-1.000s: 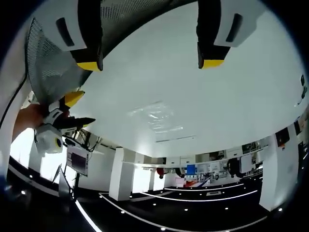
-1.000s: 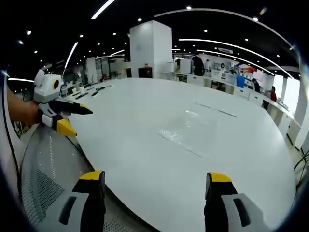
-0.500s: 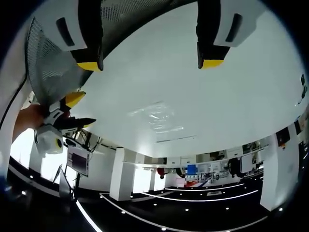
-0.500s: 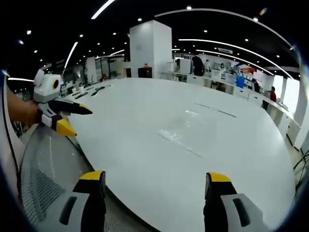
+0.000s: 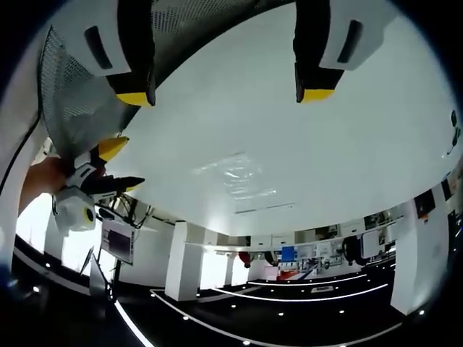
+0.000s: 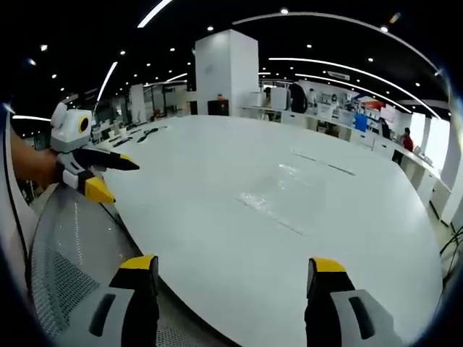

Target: Arrange the food packaging bags into a neat stack by flattening each bag and aligning their edges.

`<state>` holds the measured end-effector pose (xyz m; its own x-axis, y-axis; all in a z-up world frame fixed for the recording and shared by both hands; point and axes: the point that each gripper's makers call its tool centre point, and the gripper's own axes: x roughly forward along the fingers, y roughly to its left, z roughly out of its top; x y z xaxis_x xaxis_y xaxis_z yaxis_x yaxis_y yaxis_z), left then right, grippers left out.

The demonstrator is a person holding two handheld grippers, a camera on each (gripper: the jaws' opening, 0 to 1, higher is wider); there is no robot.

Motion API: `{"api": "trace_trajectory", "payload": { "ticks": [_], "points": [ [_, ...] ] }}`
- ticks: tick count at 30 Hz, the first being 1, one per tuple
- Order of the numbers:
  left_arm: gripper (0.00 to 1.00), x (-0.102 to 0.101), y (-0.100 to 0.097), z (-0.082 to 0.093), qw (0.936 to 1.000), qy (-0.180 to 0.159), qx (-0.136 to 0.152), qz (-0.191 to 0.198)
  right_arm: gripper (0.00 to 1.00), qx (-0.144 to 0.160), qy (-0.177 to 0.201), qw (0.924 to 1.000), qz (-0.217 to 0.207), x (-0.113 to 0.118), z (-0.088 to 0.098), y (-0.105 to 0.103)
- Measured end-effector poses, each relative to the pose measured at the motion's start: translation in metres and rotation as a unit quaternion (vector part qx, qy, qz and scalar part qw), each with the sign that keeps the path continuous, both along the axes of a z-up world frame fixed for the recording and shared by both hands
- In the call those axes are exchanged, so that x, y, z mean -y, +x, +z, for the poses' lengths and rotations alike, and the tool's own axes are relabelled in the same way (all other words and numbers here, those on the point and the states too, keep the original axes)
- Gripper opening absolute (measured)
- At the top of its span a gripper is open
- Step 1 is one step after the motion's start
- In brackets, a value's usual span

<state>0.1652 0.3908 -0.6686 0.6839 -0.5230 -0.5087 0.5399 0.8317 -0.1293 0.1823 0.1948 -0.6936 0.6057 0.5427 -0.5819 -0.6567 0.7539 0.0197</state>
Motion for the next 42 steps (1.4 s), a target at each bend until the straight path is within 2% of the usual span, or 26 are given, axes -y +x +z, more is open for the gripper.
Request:
{"api": "trace_trajectory", "payload": {
  "ticks": [12,42],
  "points": [
    [0.77,-0.0041,0.0016,-0.0067,1.0000,0.004,-0.003,-0.004,0.84,-0.003,-0.003,1.0000,0.005,-0.0026,-0.0003,-0.0022],
    [0.74,0.0012,0.0001,-0.0019,0.9999,0.007,0.008,-0.007,0.80,-0.008,-0.023,0.9991,0.035,-0.0018,-0.0017,-0.0037]
  ]
}}
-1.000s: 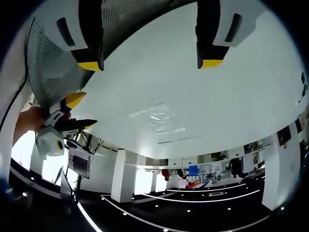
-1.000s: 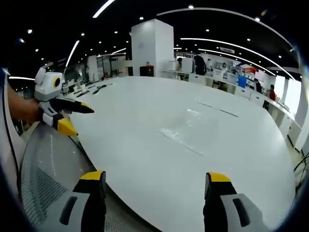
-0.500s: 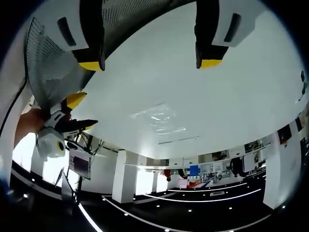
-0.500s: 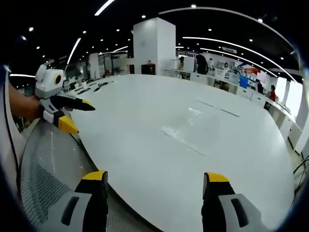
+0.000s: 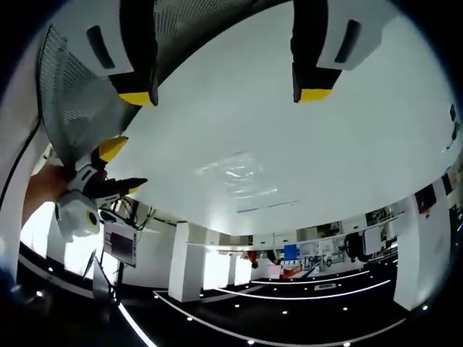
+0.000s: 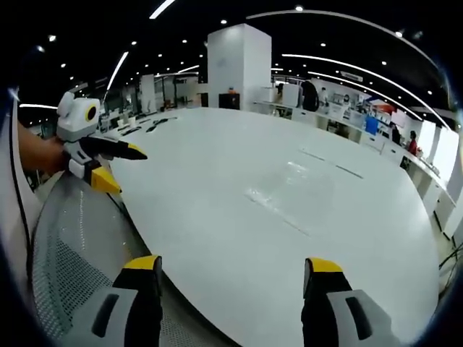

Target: Arrange the food packaging bags into a neat stack by flattening each bag and aligning their edges.

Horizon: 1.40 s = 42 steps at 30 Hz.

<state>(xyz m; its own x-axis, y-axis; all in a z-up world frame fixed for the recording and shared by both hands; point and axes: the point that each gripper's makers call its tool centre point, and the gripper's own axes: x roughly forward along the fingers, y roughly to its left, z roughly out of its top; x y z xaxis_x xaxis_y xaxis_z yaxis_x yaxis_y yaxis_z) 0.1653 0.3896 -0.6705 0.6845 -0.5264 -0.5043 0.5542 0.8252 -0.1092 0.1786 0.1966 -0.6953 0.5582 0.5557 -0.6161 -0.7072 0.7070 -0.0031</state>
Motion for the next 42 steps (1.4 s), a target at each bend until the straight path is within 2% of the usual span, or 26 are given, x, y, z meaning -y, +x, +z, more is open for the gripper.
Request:
{"api": "trace_trajectory", "payload": {
  "ticks": [11,20,32,42],
  "points": [
    [0.74,0.001,-0.001,0.004,1.0000,-0.002,0.001,0.000,0.78,0.002,-0.011,0.9999,0.002,0.009,-0.003,0.006],
    [0.74,0.001,-0.001,0.003,1.0000,-0.002,0.000,-0.001,0.75,0.014,-0.030,0.9994,0.011,0.018,-0.007,0.015],
    [0.74,-0.005,0.002,-0.002,1.0000,-0.006,0.001,0.000,0.72,0.033,-0.079,0.9955,0.040,0.024,-0.012,0.027],
    [0.74,-0.007,0.003,-0.006,0.9999,-0.010,0.002,0.001,0.67,0.057,-0.120,0.9886,0.071,0.022,-0.013,0.042]
  ]
}}
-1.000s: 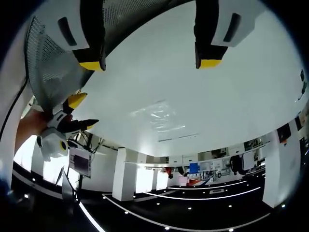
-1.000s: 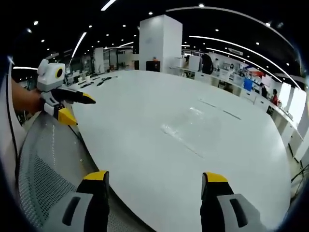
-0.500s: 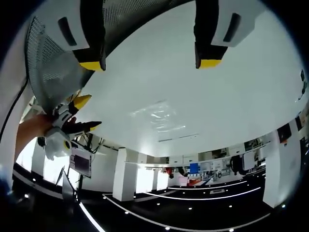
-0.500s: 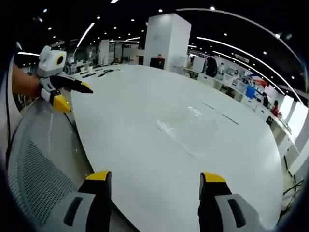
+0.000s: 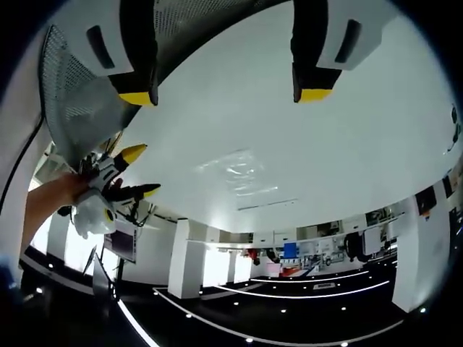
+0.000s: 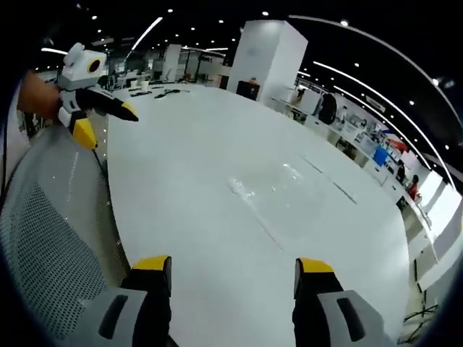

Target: Arrange the food packaging bags into a neat stack by flattening each bag and aligning their edges.

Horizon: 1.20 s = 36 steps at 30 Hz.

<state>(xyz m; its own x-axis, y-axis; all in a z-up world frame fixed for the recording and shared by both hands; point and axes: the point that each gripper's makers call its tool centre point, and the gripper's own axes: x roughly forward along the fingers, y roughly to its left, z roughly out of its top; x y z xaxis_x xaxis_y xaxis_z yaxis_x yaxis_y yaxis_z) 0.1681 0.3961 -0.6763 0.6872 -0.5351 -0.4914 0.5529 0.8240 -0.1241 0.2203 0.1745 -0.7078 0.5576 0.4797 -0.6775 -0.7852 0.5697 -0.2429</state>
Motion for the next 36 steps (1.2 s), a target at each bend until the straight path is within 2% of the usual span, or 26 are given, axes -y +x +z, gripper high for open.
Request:
{"api": "trace_trajectory", "payload": {
  "ticks": [16,34,36],
  "points": [
    [0.73,0.000,0.000,-0.002,1.0000,0.005,-0.004,0.002,0.60,0.020,-0.063,0.9966,0.050,0.003,-0.008,0.028],
    [0.72,-0.004,0.003,-0.003,0.9999,0.004,-0.008,0.013,0.54,0.030,-0.098,0.9914,0.081,0.003,-0.017,0.064],
    [0.72,-0.004,0.003,-0.003,0.9998,0.005,-0.011,0.014,0.52,0.036,-0.109,0.9891,0.092,0.003,-0.019,0.069]
  ]
}}
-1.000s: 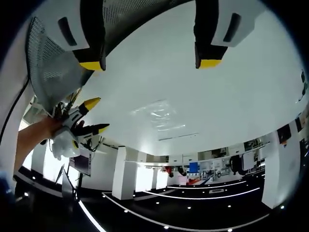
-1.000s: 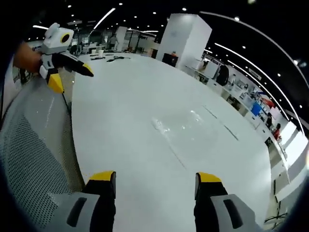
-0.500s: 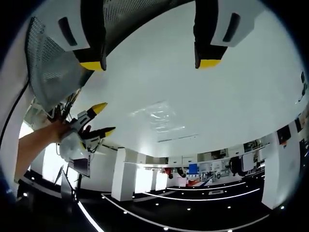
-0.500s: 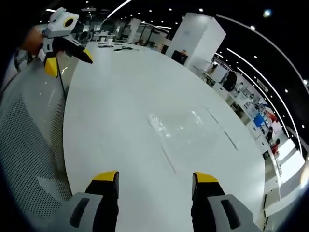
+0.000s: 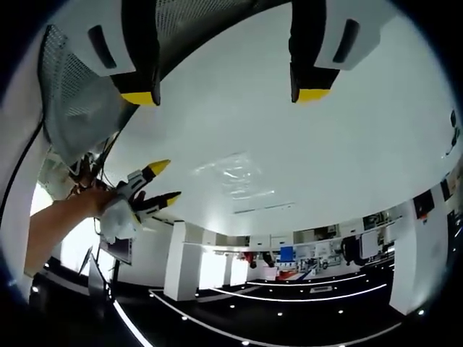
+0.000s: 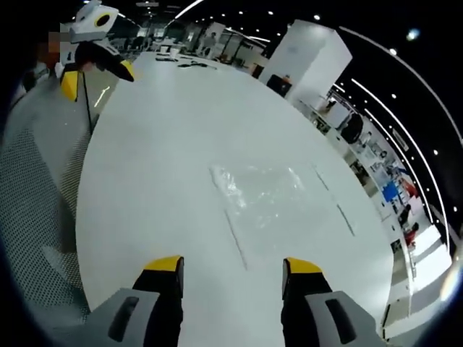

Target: Arrange the food packaging bags into a neat stack by flattening each bag and aligning their edges.

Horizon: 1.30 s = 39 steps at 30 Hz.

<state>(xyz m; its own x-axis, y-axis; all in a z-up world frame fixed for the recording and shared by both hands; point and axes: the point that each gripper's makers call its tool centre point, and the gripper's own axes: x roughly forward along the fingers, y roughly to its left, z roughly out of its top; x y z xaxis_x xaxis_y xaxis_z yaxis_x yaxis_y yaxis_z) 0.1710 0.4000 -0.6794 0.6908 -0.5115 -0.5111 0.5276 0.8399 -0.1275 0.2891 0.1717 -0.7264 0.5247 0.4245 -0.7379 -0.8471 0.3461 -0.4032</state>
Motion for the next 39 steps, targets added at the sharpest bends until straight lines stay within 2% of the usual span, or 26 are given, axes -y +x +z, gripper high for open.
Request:
{"api": "trace_trajectory", "payload": {
  "ticks": [25,34,39],
  "points": [
    [0.72,0.005,-0.002,0.005,0.9999,0.005,-0.013,0.007,0.40,0.007,-0.044,0.9983,0.038,0.004,-0.016,0.032],
    [0.71,0.003,-0.001,0.003,0.9998,0.006,-0.015,0.011,0.33,0.008,-0.060,0.9969,0.050,0.005,-0.025,0.040],
    [0.71,0.002,0.000,0.002,0.9998,0.007,-0.018,0.012,0.25,0.011,-0.067,0.9956,0.064,0.003,-0.028,0.043]
  ]
}}
